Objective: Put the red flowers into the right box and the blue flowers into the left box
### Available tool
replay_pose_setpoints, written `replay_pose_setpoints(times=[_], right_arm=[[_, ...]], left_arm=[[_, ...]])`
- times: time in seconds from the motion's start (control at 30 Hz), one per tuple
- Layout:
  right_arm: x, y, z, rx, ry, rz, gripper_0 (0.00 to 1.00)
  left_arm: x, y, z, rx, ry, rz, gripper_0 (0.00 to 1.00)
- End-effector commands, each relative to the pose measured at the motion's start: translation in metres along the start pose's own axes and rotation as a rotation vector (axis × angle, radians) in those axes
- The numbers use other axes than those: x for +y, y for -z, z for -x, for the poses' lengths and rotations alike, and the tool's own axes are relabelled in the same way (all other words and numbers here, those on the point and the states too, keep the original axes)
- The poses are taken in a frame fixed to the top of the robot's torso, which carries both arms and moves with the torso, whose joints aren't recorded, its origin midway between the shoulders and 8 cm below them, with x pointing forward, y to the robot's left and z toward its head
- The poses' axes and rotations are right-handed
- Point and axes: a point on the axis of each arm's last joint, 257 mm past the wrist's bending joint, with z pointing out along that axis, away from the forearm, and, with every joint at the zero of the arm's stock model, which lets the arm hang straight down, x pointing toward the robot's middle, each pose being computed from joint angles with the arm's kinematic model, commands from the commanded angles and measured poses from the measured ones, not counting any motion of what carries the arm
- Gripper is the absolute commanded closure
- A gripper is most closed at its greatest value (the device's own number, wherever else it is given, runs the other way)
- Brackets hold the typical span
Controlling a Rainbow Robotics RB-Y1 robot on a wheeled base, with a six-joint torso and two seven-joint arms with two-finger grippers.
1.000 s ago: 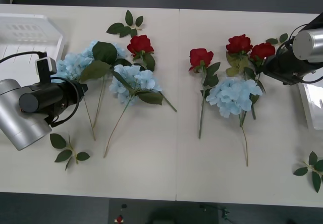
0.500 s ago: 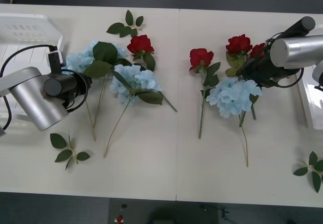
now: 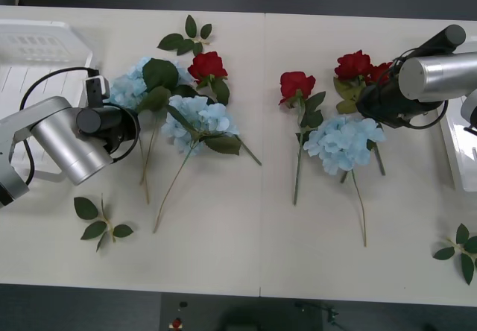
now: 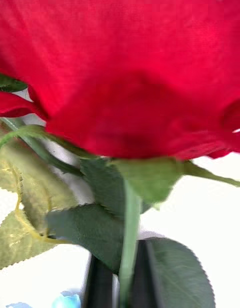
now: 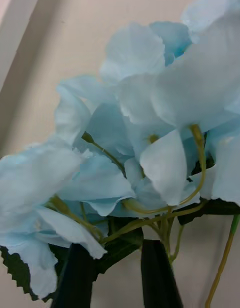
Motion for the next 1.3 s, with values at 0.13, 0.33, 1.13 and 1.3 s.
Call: replay_pose_setpoints(times=[0.13,0.33,1.13,1.3], right_arm=[[0.009,0.016,0.027,-0.042,-0.007,0.013,1.0],[0.015,0.061,0.058,-0.044,0.01,0.033,1.0],[-0.118,0.237,0.158,-0.161,0.593,-0.271,1.0],[-0.161,0.225,0.16,-0.129,0.548,-0.282,1.0]], left_arm=[[-0.024,0.025,0.032,-0.054,-0.063,-0.07,1.0],[-0.036,0.054,0.046,-0.084,-0.123,-0.121,1.0],[-0.042,0.031,-0.003,0.004,-0.048,-0.086,0.0],[-0.047,0.024,-0.008,0.004,-0.036,-0.078,0.0]])
